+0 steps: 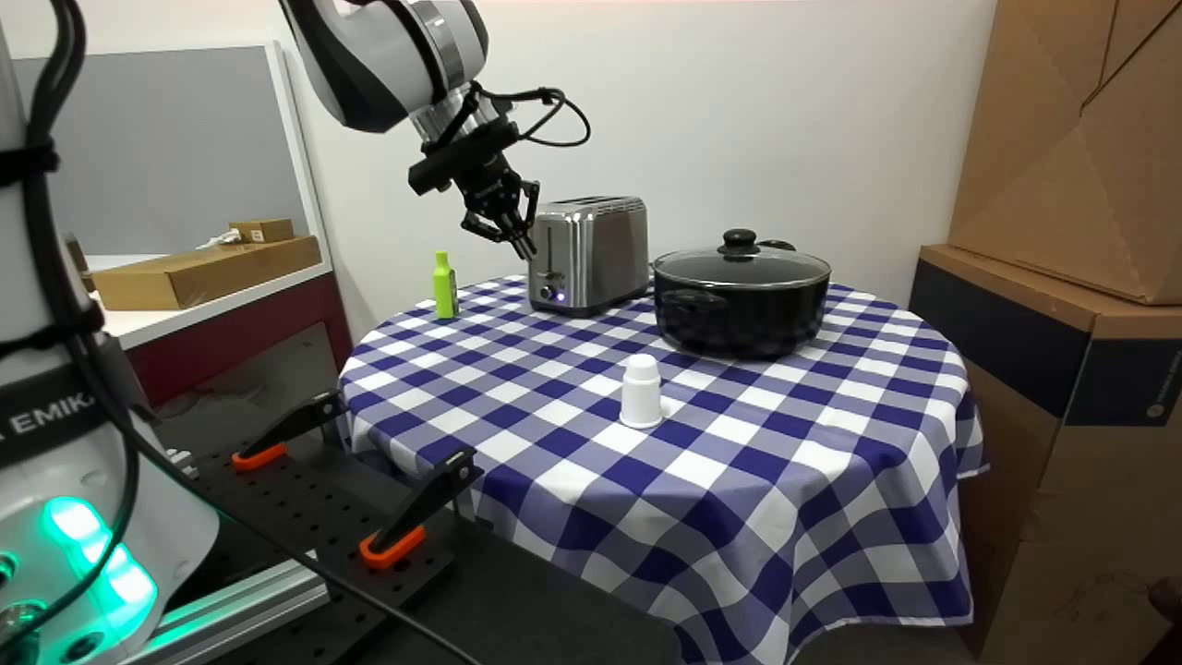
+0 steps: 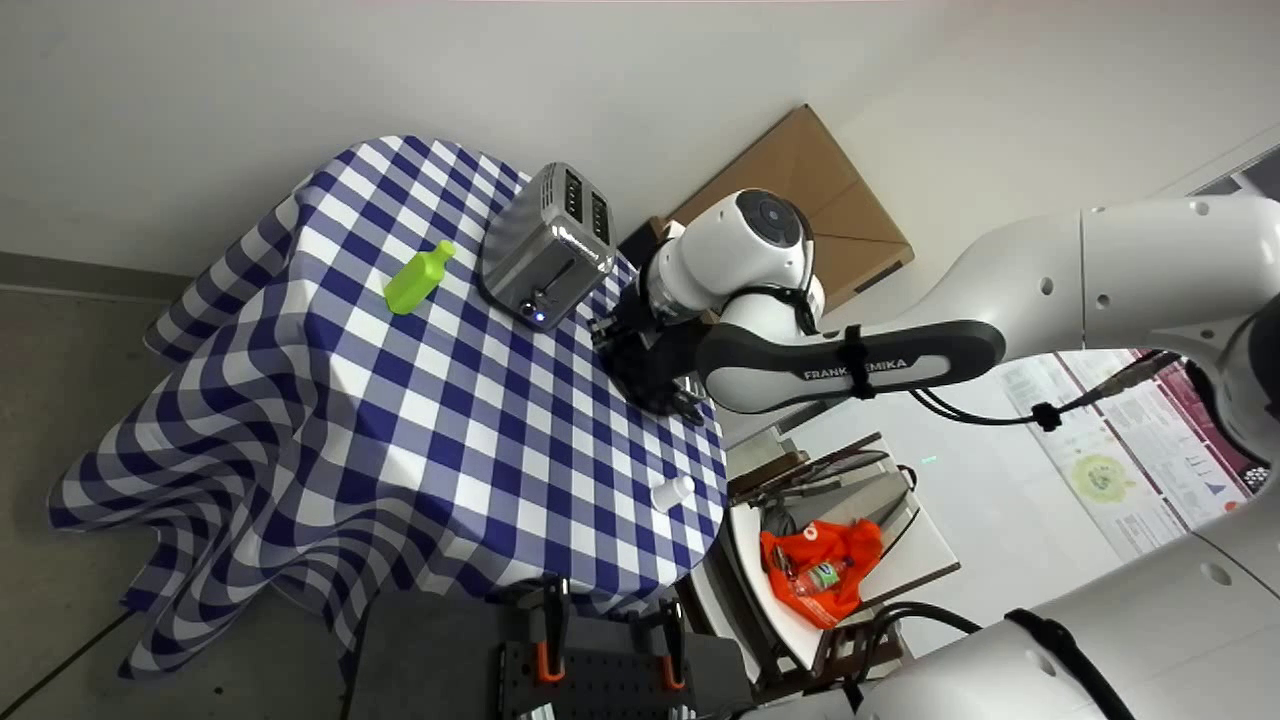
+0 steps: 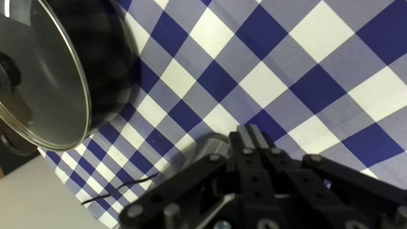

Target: Turn off the switch of the toaster

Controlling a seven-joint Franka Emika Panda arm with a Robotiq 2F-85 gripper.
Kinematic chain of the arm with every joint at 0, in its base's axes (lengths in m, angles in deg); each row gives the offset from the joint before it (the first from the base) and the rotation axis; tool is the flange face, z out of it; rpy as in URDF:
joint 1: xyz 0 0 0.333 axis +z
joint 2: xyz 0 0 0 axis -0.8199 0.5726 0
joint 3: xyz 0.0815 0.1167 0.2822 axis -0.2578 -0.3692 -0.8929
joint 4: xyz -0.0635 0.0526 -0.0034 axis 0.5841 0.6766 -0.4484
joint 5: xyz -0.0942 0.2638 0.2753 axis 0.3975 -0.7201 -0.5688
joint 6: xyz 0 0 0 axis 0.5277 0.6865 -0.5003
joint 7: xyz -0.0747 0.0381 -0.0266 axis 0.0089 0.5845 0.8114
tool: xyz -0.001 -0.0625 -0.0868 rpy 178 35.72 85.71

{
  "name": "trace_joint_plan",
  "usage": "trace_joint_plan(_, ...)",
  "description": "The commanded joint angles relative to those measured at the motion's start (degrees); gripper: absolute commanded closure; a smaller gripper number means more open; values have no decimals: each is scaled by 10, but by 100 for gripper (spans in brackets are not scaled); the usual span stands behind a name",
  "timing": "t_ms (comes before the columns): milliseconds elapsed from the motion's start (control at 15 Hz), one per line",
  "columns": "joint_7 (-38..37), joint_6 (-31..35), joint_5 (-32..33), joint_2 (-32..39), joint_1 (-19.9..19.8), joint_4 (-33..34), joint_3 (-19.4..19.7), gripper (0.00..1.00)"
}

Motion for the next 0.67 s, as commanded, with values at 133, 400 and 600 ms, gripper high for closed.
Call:
trace_joint_plan(133,-129,14,140,112,15,93,19,100)
trace_joint_plan(400,-184,12,195,177,19,148,17,100)
trace_joint_plan(600,-206,13,219,212,22,181,14,100)
